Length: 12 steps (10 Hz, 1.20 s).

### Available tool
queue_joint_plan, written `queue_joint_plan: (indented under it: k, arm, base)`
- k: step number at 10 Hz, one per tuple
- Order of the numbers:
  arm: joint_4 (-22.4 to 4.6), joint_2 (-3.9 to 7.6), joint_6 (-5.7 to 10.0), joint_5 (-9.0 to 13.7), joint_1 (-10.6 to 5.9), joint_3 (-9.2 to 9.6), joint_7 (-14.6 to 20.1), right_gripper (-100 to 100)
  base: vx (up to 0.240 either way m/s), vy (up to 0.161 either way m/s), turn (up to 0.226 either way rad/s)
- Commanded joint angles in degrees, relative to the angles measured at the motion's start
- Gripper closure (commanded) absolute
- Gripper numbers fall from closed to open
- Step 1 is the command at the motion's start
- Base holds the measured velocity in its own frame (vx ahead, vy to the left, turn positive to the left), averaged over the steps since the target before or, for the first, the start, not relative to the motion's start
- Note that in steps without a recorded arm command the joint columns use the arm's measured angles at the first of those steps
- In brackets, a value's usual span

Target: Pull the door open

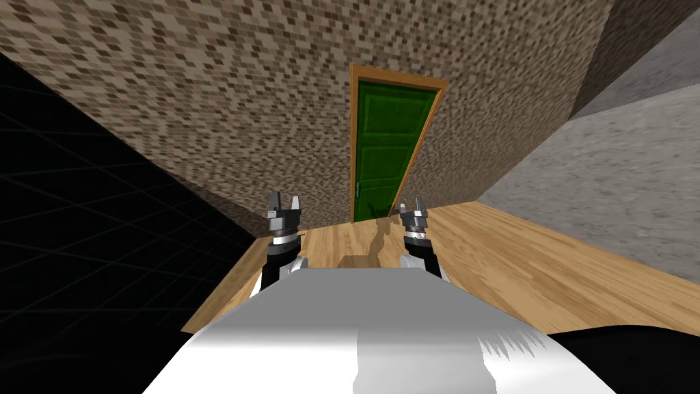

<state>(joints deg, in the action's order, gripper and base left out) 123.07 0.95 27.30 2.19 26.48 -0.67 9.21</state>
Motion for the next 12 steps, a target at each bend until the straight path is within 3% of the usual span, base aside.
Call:
queue_joint_plan:
  k: [1, 12]
  arm:
    - [-1.78, 0.61, 1.17, 1.96, -0.35, 0.92, 1.35, -100]
    - [-12.36, 4.57, 8.05, 14.77, -2.02, 6.09, 9.63, -100]
  base:
    - [0.125, -0.02, 0.187]
    - [0.092, -0.022, 0.132]
